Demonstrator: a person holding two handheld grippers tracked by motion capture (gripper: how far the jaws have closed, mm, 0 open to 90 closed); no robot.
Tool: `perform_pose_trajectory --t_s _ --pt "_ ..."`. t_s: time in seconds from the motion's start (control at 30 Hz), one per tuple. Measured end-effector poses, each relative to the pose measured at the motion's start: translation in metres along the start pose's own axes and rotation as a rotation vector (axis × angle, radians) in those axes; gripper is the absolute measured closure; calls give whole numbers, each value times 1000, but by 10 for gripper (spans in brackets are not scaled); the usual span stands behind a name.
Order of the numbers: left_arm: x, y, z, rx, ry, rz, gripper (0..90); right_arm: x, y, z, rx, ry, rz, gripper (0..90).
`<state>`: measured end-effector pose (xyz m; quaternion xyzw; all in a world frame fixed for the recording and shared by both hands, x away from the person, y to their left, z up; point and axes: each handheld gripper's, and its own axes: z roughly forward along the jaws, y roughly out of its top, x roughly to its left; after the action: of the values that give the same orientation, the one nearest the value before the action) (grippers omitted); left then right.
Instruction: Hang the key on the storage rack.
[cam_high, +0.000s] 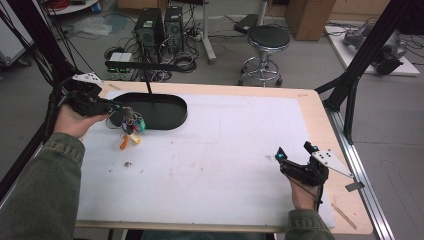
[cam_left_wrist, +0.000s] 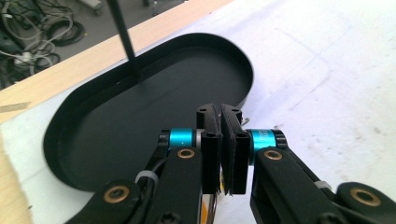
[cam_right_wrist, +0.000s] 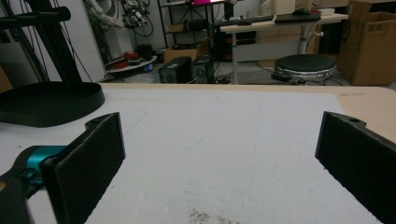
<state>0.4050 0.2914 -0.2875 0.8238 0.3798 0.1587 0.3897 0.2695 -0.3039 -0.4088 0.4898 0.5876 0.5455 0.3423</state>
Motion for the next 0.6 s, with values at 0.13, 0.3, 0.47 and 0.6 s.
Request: perform_pose_trajectory --t_s 0.13,0.3,0.47,0.6 --pt "-1 4 3 -3 -1 -3 867 0 0 0 2 1 -9 4" --pt "-2 14 1 -27 -5 -4 867 0 0 0 0 1 -10 4" --pt "0 23 -4 -56 5 -12 867 1 0 1 0 0 -8 4" --pt "-1 33 -8 -77 14 -6 867 1 0 0 1 -1 -9 4"
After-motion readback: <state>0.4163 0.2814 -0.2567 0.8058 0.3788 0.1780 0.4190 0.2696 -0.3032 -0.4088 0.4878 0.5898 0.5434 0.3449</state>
